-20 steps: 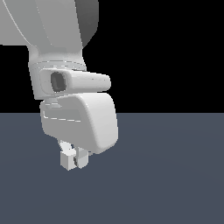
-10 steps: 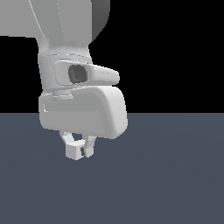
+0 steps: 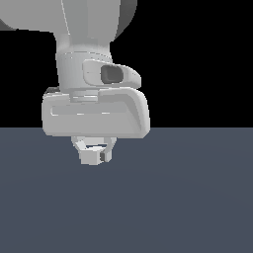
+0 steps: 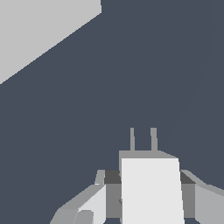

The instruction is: Plug the charger into the wall socket.

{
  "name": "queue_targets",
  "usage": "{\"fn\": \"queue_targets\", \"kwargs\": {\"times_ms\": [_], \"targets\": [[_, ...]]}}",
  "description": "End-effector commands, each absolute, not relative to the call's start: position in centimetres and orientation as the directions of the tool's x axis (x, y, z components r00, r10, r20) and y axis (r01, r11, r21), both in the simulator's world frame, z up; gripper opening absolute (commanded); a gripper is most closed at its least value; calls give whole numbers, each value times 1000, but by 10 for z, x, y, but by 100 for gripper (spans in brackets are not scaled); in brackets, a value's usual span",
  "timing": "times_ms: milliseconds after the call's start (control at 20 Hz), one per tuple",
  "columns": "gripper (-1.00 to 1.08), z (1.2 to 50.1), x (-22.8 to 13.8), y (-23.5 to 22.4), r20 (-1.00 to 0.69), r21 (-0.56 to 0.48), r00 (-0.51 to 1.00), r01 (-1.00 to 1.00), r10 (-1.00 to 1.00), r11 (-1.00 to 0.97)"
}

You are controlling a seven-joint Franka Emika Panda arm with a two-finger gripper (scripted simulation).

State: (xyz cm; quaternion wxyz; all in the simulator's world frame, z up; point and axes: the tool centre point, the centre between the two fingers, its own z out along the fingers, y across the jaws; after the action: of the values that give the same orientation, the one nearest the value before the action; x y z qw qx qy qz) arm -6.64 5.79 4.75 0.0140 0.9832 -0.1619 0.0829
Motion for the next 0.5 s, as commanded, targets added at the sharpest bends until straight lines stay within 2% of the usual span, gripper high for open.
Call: {"fn": "queue_targets", "kwargs": {"times_ms": [0,450], "targets": [[-100,52,-63,57,168,1,952,-261,-257,-965],[-100,68,-49,56,169,2,984,-54,-53,-999]]}}
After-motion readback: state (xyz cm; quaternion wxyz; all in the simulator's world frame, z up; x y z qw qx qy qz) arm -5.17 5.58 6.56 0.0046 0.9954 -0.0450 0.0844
